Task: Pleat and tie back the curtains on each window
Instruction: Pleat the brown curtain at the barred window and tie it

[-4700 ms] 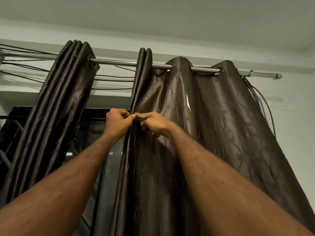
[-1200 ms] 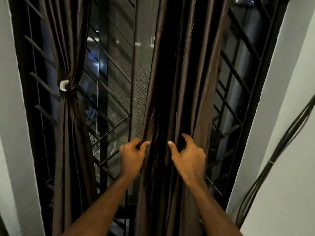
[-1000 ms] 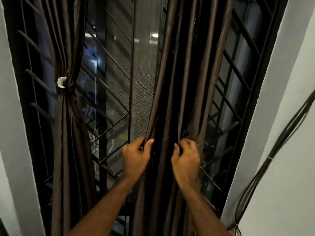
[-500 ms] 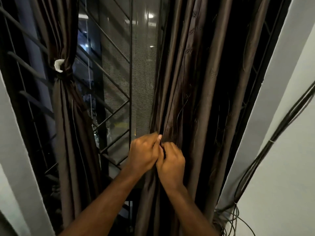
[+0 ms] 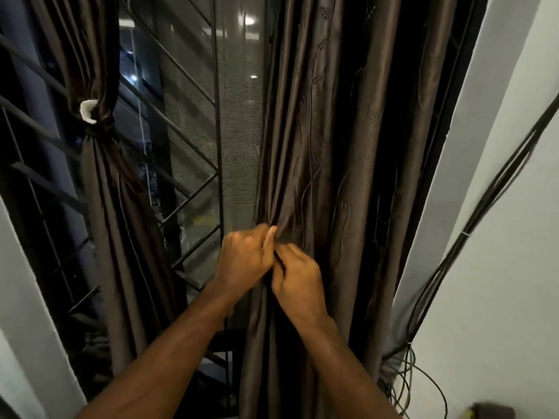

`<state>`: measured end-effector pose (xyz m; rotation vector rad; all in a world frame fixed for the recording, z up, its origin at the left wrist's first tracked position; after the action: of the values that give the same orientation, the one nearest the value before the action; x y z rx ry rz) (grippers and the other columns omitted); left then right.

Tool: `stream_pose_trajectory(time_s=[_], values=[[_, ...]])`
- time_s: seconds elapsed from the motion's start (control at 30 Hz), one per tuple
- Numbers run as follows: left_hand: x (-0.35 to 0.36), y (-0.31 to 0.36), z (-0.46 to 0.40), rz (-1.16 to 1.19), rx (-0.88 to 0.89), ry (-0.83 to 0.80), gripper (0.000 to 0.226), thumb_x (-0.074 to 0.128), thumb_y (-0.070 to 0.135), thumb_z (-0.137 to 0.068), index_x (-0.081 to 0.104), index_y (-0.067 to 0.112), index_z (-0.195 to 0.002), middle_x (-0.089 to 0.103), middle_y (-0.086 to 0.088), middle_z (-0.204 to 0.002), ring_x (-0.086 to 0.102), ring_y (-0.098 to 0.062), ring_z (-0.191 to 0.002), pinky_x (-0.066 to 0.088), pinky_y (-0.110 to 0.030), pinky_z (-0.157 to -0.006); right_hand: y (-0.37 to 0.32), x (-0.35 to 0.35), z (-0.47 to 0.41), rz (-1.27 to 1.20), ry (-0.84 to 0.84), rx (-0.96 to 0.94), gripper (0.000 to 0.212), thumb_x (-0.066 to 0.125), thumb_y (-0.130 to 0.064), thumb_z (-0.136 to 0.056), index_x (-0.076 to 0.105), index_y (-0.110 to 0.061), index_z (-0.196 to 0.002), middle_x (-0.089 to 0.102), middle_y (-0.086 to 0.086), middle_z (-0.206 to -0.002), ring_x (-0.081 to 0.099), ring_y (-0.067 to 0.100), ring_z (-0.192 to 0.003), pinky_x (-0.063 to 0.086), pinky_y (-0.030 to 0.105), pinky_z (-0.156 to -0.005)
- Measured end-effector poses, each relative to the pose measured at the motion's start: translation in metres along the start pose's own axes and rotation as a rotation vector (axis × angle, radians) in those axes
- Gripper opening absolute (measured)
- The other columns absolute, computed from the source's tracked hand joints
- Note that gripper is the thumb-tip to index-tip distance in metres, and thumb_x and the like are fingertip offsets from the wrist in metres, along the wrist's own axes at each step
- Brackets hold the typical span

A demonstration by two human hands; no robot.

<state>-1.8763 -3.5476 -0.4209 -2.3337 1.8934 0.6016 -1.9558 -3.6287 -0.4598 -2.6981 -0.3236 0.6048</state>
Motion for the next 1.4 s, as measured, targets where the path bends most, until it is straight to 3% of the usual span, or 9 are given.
stream_pose_trajectory(time_s=[0.17,0.3,0.37,0.5,0.6,0.73,1.0,1.2,1.4], values=[[0.008,-0.003,-0.002,-0.034,0.014,0.000,0.038,0.046,0.025,-0.100,0.052,0.008,-0.067,0.049,-0.008,-0.049,0.046,-0.026,-0.037,0.037,-0.035,-0.034,-0.018,-0.067,0.015,0.156,0.232,-0.120,0.016,0.071,-0.003,-0.091,0.074,-0.004,-0.106,0.064,0.008,-0.106,0.061,0.020,-0.095,0.050,0.024,-0.084],[0.016,-0.001,0.004,-0.036,0.010,-0.014,0.035,0.046,0.025,-0.100,0.055,0.008,-0.071,0.051,-0.007,-0.051,0.048,-0.023,-0.039,0.042,-0.036,-0.036,0.015,-0.112,0.012,0.216,0.400,0.086,0.040,0.078,-0.020,-0.087,0.064,-0.006,-0.123,0.049,0.011,-0.122,0.049,0.023,-0.110,0.044,0.029,-0.090],[0.016,0.003,0.004,-0.016,0.009,0.008,0.037,0.049,0.026,-0.100,0.055,0.008,-0.068,0.051,-0.005,-0.052,0.048,-0.020,-0.040,0.042,-0.035,-0.037,0.031,-0.108,0.008,0.121,0.383,0.133,0.037,0.072,-0.014,-0.092,0.061,-0.005,-0.126,0.057,0.011,-0.117,0.057,0.024,-0.107,0.050,0.033,-0.088],[0.013,0.013,0.006,0.045,-0.021,0.084,0.034,0.058,0.028,-0.098,0.068,0.007,-0.072,0.063,-0.004,-0.060,0.059,-0.017,-0.051,0.046,-0.032,-0.045,0.028,-0.075,0.015,0.114,0.276,-0.037,0.010,0.064,-0.010,-0.097,0.071,-0.004,-0.101,0.066,0.005,-0.088,0.064,0.021,-0.079,0.055,0.037,-0.073],[0.007,0.013,0.013,0.119,-0.097,0.155,0.026,0.066,0.025,-0.095,0.077,0.003,-0.088,0.073,-0.005,-0.072,0.067,-0.016,-0.057,0.052,-0.034,-0.049,0.038,-0.063,0.016,0.072,0.273,0.002,0.009,0.066,-0.011,-0.096,0.072,-0.005,-0.094,0.065,0.004,-0.080,0.063,0.021,-0.073,0.055,0.038,-0.068],[0.002,0.016,0.014,0.150,-0.162,0.164,0.025,0.067,0.018,-0.093,0.071,0.003,-0.073,0.062,-0.002,-0.056,0.055,-0.015,-0.045,0.043,-0.037,-0.043,0.026,-0.038,0.009,0.078,0.188,-0.050,0.019,0.063,-0.016,-0.100,0.069,-0.006,-0.084,0.059,0.004,-0.074,0.057,0.019,-0.066,0.050,0.034,-0.063],[0.007,0.024,0.012,0.131,-0.171,0.107,0.042,0.057,0.022,-0.097,0.056,0.006,-0.058,0.049,0.001,-0.048,0.044,-0.012,-0.041,0.036,-0.037,-0.041,0.025,-0.024,0.009,0.015,0.150,-0.040,0.018,0.067,-0.002,-0.093,0.062,-0.006,-0.077,0.055,0.004,-0.071,0.052,0.019,-0.062,0.048,0.039,-0.056],[0.004,0.033,0.012,0.102,-0.139,0.103,0.041,0.056,0.023,-0.096,0.057,0.007,-0.058,0.048,0.003,-0.047,0.040,-0.006,-0.040,0.032,-0.025,-0.040,0.026,-0.028,0.009,-0.006,0.130,-0.059,0.018,0.066,-0.001,-0.094,0.062,-0.006,-0.078,0.055,0.003,-0.071,0.051,0.018,-0.064,0.048,0.039,-0.057],[0.006,0.037,0.008,0.088,-0.108,0.067,0.040,0.063,0.032,-0.094,0.060,0.008,-0.062,0.052,0.005,-0.050,0.044,-0.006,-0.043,0.036,-0.021,-0.043,0.026,-0.020,0.009,0.001,0.028,-0.044,0.004,0.067,-0.001,-0.094,0.070,-0.004,-0.094,0.063,0.004,-0.082,0.059,0.019,-0.075,0.053,0.039,-0.068]])
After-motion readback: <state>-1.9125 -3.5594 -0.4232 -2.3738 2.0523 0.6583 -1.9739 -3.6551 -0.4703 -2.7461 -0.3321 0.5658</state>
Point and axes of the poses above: each hand's wrist, its own z-axis away from the middle knuckle, its own x-axis out of the palm, y = z × x, the point moved 10 cm from there along -z, towards the middle knuckle
